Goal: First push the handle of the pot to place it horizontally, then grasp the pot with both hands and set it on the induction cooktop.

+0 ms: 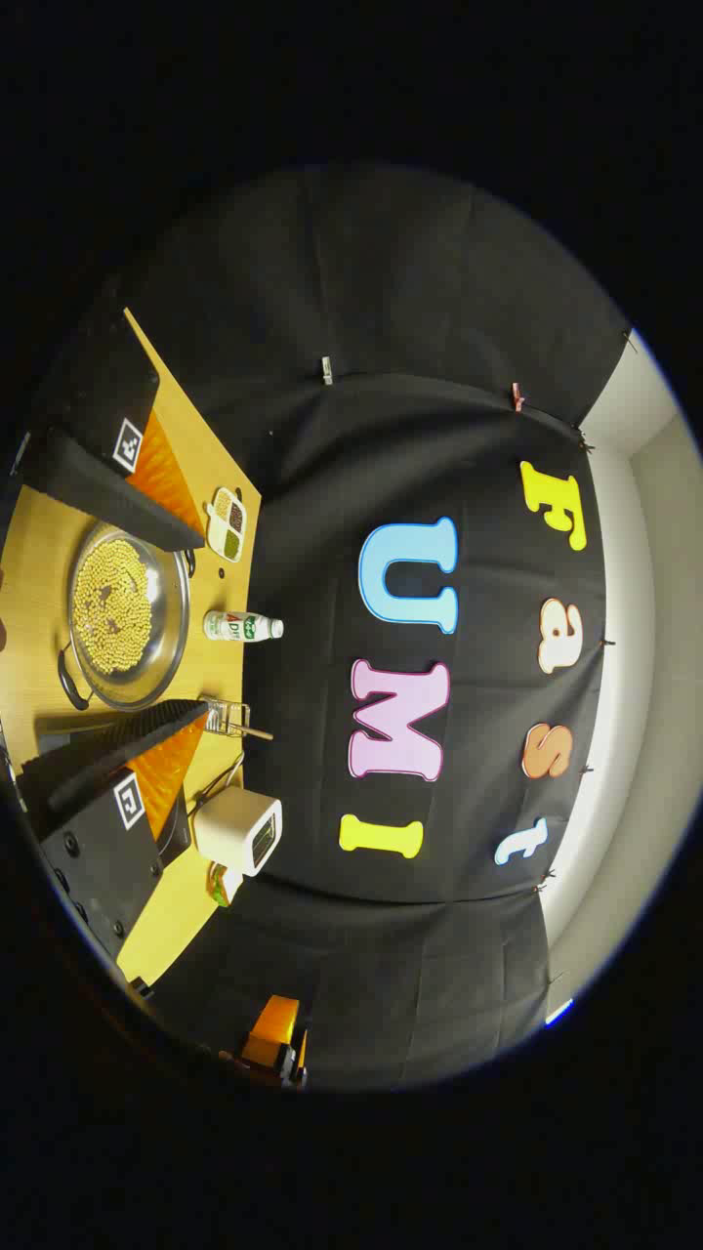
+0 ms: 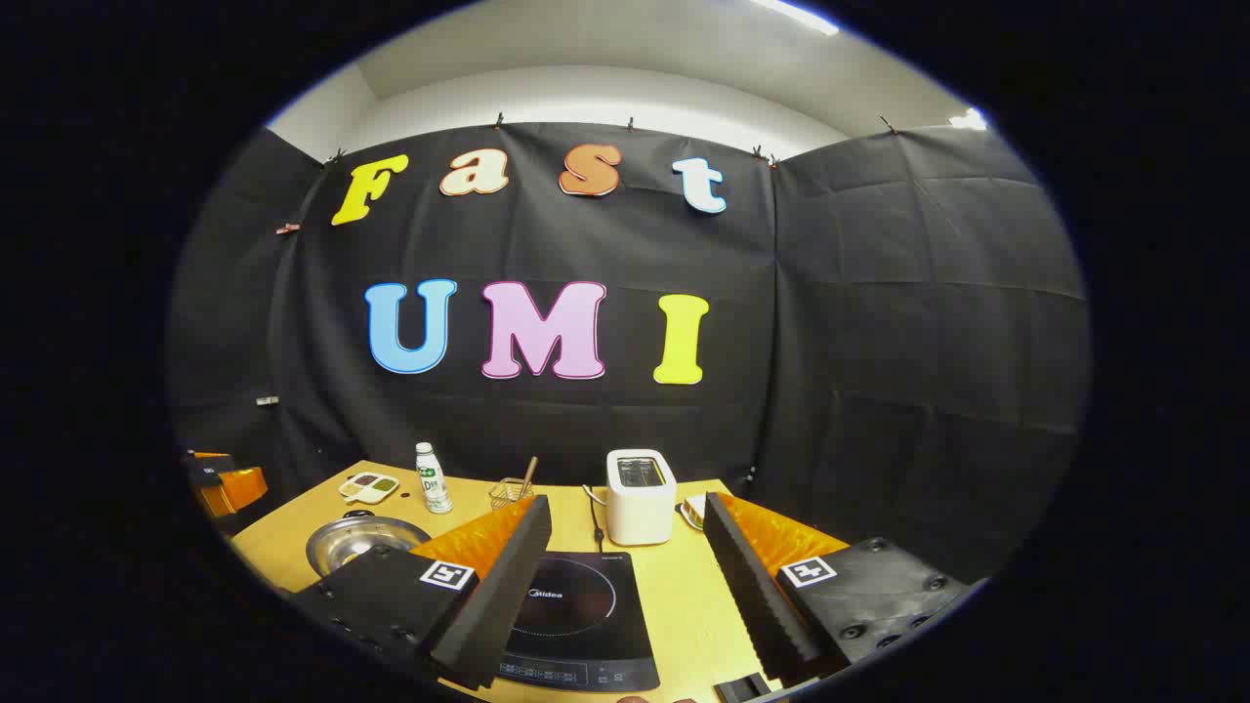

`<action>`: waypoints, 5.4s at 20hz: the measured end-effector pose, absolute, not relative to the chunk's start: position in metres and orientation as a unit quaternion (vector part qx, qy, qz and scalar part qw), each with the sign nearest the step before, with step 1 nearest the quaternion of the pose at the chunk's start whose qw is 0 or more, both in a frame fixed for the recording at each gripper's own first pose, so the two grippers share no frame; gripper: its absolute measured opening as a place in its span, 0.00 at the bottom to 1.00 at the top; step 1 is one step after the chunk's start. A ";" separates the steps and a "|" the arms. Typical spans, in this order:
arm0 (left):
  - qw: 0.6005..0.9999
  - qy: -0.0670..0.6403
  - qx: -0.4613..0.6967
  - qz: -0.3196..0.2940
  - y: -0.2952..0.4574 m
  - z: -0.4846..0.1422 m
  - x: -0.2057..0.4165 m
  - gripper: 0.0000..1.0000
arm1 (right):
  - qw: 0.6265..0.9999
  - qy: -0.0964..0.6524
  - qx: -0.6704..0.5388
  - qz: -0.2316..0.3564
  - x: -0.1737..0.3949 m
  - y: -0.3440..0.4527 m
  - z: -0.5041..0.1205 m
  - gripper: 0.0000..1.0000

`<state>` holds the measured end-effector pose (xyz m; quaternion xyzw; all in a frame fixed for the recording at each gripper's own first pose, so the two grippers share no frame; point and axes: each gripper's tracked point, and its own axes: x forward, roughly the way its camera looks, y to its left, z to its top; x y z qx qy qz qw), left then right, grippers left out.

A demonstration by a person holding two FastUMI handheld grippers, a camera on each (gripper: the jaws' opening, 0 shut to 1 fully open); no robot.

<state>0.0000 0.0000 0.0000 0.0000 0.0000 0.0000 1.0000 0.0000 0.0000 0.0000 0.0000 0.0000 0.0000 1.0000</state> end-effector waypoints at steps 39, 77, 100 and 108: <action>0.972 0.211 -0.102 0.029 -0.010 -0.106 0.020 0.37 | 0.994 0.082 0.037 0.068 0.072 -0.019 -0.055 0.99; 0.879 0.414 0.092 -0.218 -0.029 -0.274 0.036 0.05 | 0.991 0.129 0.022 -0.035 0.050 0.009 -0.082 0.98; 0.885 0.405 0.047 -0.224 -0.118 -0.259 0.128 0.05 | 0.989 0.138 0.023 -0.038 0.081 -0.038 -0.090 0.98; 0.888 0.398 0.044 -0.226 -0.135 -0.255 0.163 0.05 | 0.988 0.147 0.020 -0.047 0.086 -0.051 -0.096 0.98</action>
